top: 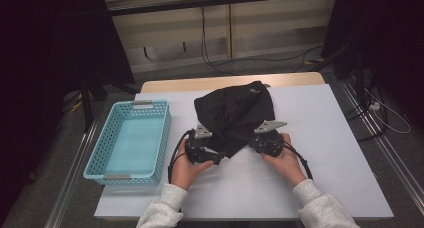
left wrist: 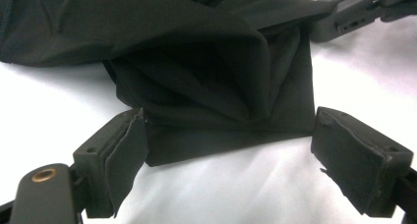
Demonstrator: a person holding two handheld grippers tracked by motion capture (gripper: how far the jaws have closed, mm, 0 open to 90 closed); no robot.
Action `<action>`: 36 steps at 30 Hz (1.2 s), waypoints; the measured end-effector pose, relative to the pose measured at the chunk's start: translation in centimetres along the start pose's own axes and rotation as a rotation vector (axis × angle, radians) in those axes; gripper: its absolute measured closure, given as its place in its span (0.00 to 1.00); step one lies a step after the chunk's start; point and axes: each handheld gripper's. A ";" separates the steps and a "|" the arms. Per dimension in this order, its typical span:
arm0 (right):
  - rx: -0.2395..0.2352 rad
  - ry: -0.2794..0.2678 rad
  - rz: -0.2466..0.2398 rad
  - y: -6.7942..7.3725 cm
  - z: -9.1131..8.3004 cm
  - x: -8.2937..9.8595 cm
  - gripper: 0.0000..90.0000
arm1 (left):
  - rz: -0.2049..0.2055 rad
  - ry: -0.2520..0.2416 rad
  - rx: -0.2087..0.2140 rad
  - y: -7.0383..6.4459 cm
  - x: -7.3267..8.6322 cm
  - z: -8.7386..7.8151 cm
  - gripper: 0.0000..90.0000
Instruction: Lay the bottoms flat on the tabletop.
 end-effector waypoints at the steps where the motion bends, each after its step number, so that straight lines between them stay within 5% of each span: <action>1: 0.000 0.000 -0.004 -0.1 -0.1 0.0 0.98 | 0.003 -0.004 -0.006 -0.1 0.0 0.1 0.16; 19: 0.015 -0.006 0.024 -2.2 -2.4 1.4 0.98 | 0.044 -0.002 -0.003 -0.7 -0.1 1.5 0.29; 28: 0.037 -0.019 0.031 -3.2 -3.5 1.8 0.98 | 0.054 0.024 -0.017 -0.7 -0.2 1.7 0.53; 36: 0.044 -0.015 0.021 -3.4 -4.0 2.1 0.98 | 0.020 0.035 -0.007 -0.5 -0.3 1.2 0.87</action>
Point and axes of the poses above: each handheld gripper's, and its own axes: z roughly forward along the jaws, x roughly out of its underside, y roughly to its left, and after that the axes turned 9 degrees about x, right-handed
